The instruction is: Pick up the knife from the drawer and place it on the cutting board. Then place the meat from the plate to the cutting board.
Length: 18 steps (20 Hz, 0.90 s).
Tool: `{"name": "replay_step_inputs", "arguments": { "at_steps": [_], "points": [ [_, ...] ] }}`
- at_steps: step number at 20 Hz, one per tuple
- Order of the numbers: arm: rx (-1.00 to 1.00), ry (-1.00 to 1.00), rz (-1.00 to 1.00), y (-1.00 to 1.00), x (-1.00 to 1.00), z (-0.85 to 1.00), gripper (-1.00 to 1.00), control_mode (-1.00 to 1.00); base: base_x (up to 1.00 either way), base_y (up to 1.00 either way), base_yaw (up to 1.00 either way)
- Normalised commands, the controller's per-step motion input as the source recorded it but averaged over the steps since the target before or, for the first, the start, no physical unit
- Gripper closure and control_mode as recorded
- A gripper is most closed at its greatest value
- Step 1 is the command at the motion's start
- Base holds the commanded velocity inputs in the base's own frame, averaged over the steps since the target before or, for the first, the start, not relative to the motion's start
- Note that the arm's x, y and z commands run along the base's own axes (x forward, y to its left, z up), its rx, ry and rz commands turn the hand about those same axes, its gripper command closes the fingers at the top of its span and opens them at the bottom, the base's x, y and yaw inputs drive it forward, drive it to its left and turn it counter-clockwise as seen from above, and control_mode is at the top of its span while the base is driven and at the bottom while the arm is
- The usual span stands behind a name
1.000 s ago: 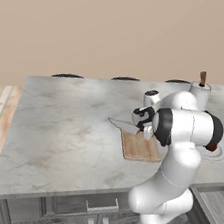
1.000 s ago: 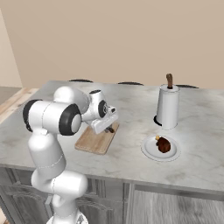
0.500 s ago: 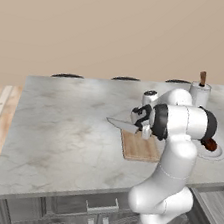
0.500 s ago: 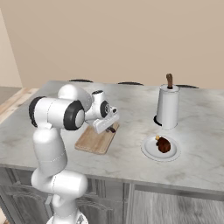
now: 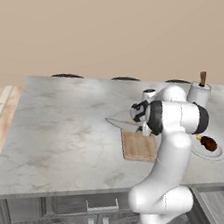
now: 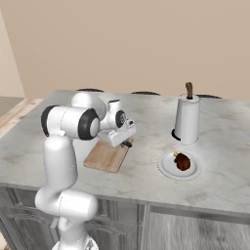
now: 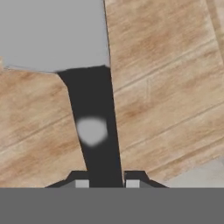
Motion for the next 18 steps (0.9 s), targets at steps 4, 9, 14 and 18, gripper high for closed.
{"name": "replay_step_inputs", "arguments": {
  "at_steps": [4,9,14,18],
  "points": [
    [0.0,0.15,0.0,0.0,0.23,-0.14,1.0,-1.0,0.0,0.0,0.0],
    [0.0,0.13,0.0,0.0,0.16,-0.18,1.0,-1.0,0.0,0.0,0.0],
    [0.0,0.11,0.0,0.02,-0.01,-0.25,-1.0,-1.0,0.0,0.0,0.0],
    [0.0,0.0,0.0,0.03,-0.11,-0.05,-1.0,-1.0,0.0,0.0,0.0]
  ]
}}
